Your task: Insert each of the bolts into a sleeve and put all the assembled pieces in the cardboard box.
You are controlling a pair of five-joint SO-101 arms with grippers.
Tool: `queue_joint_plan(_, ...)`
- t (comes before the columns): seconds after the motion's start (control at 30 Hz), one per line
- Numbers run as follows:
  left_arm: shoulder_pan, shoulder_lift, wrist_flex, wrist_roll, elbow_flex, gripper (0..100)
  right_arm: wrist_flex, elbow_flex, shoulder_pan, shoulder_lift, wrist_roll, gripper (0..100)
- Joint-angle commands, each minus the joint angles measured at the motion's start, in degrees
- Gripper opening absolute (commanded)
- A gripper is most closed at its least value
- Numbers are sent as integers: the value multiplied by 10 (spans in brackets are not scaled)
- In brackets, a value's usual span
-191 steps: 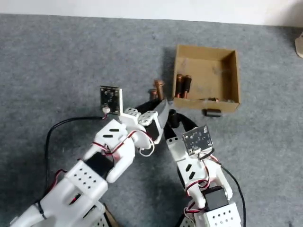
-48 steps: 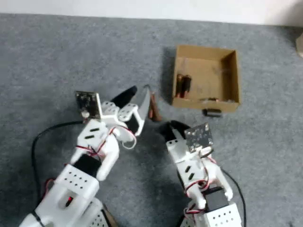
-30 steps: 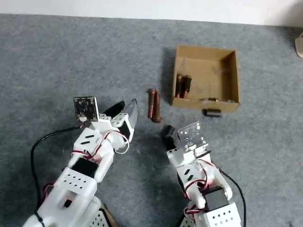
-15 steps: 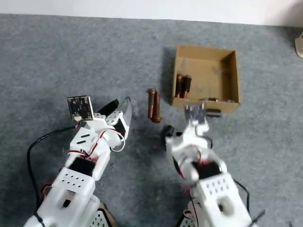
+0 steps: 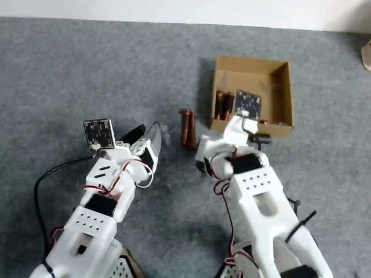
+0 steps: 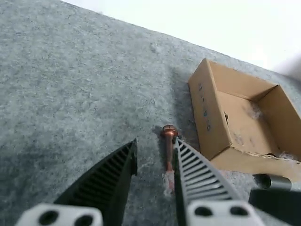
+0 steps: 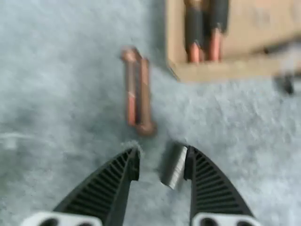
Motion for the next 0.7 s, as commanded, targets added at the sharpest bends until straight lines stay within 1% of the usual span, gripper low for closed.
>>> queue_joint_plan(0.0,-6,2,-12,-5,-3,120,13,-56,19,30,-12,149)
queue_joint_plan(0.1,-6,2,-12,-5,-3,120,53,-102,29,79,-13,149)
queue_joint_plan(0.2,-6,2,-12,-5,-3,120,119,-174,30,136,-14,149)
queue_joint_plan(0.37,-6,2,-12,-5,-2,120,207,-279,29,231,-64,149)
queue_joint_plan(0.53,-6,2,-12,-5,-2,120,225,-323,27,311,-71,149)
queue_joint_plan(0.67,-6,2,-12,-5,-2,120,221,-327,24,360,-104,149)
